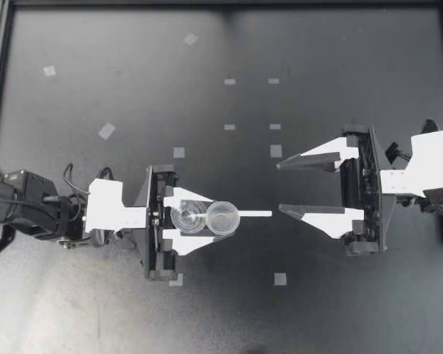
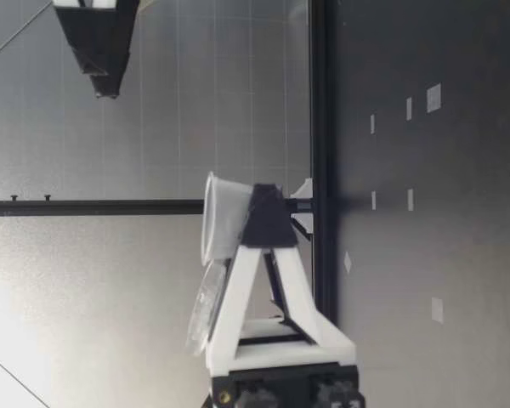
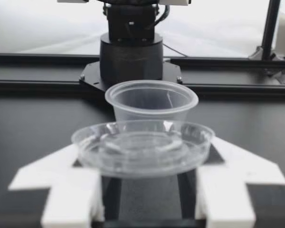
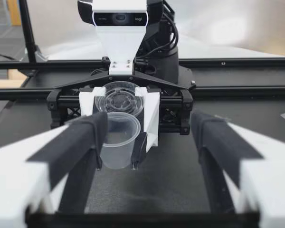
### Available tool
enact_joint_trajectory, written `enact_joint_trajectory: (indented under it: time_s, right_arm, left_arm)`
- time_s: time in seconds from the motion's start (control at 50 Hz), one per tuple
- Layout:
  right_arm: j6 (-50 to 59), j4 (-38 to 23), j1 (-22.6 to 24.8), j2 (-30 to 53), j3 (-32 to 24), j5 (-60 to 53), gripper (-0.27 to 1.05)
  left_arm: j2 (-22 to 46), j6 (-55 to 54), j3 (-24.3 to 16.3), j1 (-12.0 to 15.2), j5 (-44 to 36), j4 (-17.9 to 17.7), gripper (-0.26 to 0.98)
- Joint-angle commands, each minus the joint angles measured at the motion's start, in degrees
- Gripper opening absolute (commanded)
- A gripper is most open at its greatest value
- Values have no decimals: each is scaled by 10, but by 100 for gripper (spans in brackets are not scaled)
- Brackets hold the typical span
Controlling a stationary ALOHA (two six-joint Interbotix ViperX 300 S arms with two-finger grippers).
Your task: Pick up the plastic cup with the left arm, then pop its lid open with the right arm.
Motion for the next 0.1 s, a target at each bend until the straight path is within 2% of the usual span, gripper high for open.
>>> enact_joint_trajectory:
  time_s: [0.0, 0.08]
  right_arm:
    - [3, 0, -2, -3, -9, -3, 71]
    - [7, 0, -2, -3, -9, -3, 71]
  left_arm:
    - [-18, 1, -4, -1, -3, 1, 7]
    - [-18, 1, -4, -1, -3, 1, 7]
